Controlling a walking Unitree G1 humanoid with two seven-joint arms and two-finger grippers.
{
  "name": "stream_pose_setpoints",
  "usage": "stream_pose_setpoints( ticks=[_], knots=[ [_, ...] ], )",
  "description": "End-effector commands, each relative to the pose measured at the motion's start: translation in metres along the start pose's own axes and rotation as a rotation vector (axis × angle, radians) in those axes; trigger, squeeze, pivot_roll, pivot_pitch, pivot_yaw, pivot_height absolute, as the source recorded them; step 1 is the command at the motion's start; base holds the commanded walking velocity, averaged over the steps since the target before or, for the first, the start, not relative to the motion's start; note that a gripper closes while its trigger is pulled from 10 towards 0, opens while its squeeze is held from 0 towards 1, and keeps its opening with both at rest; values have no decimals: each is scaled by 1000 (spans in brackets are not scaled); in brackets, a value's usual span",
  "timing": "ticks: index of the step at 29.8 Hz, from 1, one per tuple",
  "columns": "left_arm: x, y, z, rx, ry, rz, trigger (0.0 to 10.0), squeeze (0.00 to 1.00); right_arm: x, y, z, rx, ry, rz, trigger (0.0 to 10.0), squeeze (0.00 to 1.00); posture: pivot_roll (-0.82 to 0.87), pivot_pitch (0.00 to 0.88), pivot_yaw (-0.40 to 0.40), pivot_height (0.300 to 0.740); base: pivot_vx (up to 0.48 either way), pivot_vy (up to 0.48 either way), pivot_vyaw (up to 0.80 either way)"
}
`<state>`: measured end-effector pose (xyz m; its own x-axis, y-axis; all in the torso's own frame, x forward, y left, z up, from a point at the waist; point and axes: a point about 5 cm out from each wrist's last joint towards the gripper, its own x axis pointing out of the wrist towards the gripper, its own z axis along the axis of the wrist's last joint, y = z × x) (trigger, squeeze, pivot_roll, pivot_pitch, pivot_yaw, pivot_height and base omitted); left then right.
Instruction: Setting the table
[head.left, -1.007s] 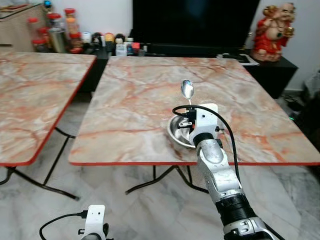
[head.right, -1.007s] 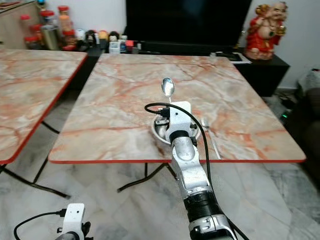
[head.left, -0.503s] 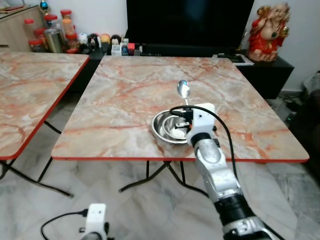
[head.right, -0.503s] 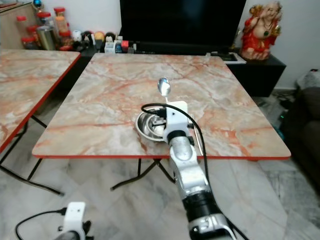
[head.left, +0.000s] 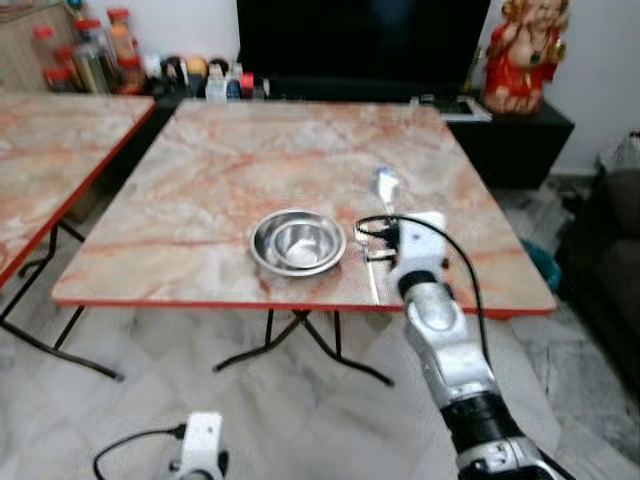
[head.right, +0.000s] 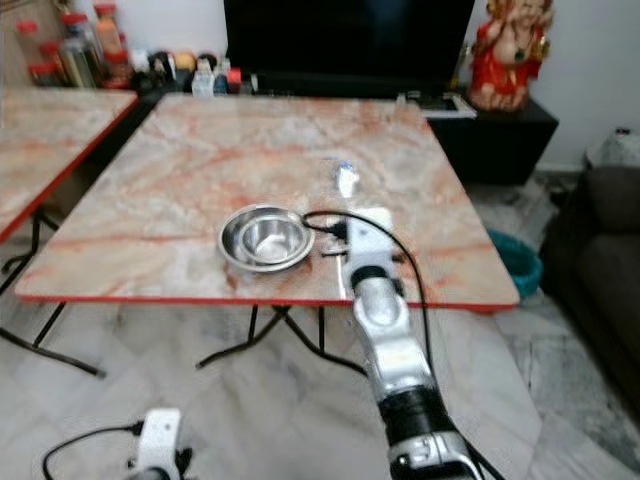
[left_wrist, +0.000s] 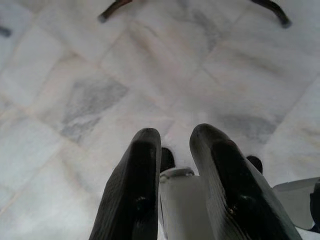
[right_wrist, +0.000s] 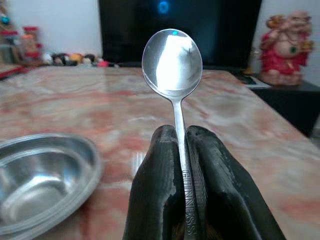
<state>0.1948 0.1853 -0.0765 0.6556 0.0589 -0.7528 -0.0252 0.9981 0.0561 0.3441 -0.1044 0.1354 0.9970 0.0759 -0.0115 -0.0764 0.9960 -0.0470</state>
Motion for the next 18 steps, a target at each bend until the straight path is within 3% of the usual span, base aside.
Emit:
stream_pose_setpoints(
  ticks=[1,13,18],
  knots=[
    [-1,4,-2,-6,9,22,10000,0,2,6,6,-2,-16,18,10000,0,40,0,-60,740,0,0,0],
    [0,3,0,-27,-4,12,10000,0,1,7,6,-4,-19,24,10000,0,37,0,-58,740,0,0,0],
    [0,3,-1,-13,-1,7,10000,0,2,8,7,7,-23,28,10000,0,36,0,-58,740,264,0,0]
  ],
)
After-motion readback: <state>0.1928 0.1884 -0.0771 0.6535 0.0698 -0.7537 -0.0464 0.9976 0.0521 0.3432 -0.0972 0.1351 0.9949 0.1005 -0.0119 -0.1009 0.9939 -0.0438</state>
